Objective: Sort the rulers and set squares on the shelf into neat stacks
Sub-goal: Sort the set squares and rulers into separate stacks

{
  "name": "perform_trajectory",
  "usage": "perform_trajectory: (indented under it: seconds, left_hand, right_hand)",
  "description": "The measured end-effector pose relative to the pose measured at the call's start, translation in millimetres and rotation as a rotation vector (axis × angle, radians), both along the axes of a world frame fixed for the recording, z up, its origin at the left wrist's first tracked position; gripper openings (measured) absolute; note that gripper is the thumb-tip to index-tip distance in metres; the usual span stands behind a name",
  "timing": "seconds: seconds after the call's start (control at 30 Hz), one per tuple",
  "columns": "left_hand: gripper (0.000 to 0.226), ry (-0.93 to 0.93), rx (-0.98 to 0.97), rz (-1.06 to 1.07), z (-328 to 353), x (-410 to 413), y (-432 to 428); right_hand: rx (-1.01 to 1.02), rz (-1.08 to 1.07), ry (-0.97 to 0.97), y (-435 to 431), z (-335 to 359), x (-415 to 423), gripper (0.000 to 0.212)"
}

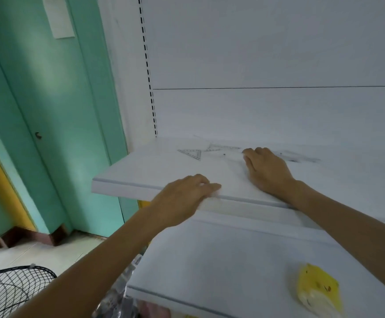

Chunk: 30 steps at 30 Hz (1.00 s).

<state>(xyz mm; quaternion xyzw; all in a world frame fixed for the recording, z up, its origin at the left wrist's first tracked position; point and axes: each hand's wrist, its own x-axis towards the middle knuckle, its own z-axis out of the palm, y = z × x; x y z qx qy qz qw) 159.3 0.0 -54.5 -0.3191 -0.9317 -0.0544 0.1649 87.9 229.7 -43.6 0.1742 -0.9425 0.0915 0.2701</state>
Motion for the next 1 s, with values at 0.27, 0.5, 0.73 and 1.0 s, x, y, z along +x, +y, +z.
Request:
perform_trajectory:
  seconds: [0.27, 0.5, 0.73, 1.0]
  left_hand:
    - [0.045, -0.118, 0.284, -0.003, 15.2, -23.1, 31.7]
    - [0.051, -0.223, 0.292, -0.134, 24.0, -42.5, 96.8]
    - [0.057, -0.236, 0.406, -0.293, 27.0, -38.8, 219.9]
    - [0.054, -0.253, 0.389, -0.420, 26.1, -6.2, 385.2]
  right_hand:
    - [-0.096, -0.126, -0.017, 35.6, 16.2, 20.7, 0.040]
    - [-0.184, -0.297, 0.055, 114.6, 13.2, 55.6, 0.036]
    - [-0.175, -0.443, -0.020, 243.2, 12.5, 109.2, 0.036]
    - [-0.224, -0.584, -0.024, 398.7, 11.2, 190.4, 0.037]
